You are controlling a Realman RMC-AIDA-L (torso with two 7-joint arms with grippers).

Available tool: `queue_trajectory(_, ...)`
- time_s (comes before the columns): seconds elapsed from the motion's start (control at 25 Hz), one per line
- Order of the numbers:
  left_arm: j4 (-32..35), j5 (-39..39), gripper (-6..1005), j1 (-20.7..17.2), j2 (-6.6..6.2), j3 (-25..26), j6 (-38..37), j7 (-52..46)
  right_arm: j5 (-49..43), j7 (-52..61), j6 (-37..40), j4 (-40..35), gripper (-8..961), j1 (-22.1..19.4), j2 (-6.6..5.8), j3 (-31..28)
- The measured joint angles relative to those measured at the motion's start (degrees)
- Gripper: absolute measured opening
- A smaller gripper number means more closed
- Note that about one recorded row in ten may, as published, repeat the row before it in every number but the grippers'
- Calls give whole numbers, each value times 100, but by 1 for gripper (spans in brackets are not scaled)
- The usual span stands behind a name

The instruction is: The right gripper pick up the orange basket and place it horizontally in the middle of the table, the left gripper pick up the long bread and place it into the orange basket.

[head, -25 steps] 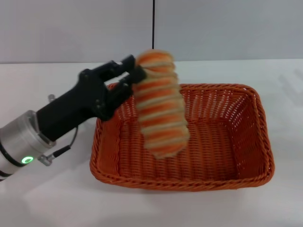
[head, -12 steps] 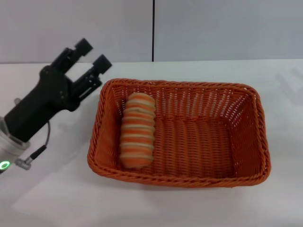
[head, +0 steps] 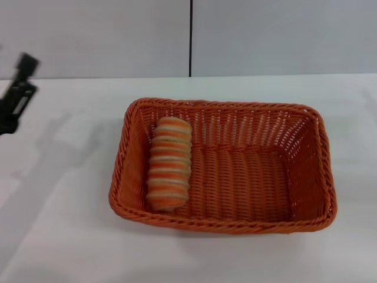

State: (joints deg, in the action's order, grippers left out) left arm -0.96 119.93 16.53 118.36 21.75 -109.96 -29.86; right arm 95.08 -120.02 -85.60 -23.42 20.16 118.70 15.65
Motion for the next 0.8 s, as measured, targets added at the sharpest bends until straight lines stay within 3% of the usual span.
queue_trajectory(0.04,-183,2,832,-211,7,351,4,484,304,-51,26,129,574,-63,-1,-20)
queue_trajectory(0.2,-433,4,832,-508,19,813,43,1109,767,-65,109,347,574,-163,-3,-226)
queue_trajectory(0.28,-501,4,832,-668,29,1188,119,1532,927,-66,193,657,574,-220,-5,-820)
queue_trajectory(0.32,-502,4,832,-699,33,1307,159,1607,927,-66,193,657,574,-220,-5,-820)
queue_trajectory(0.44,-503,3,832,-753,34,1466,248,1678,932,-67,239,786,574,-264,-2,-1185)
queue_trajectory(0.8,-509,-64,832,-797,29,1610,388,1703,938,-71,295,934,574,-291,3,-1407)
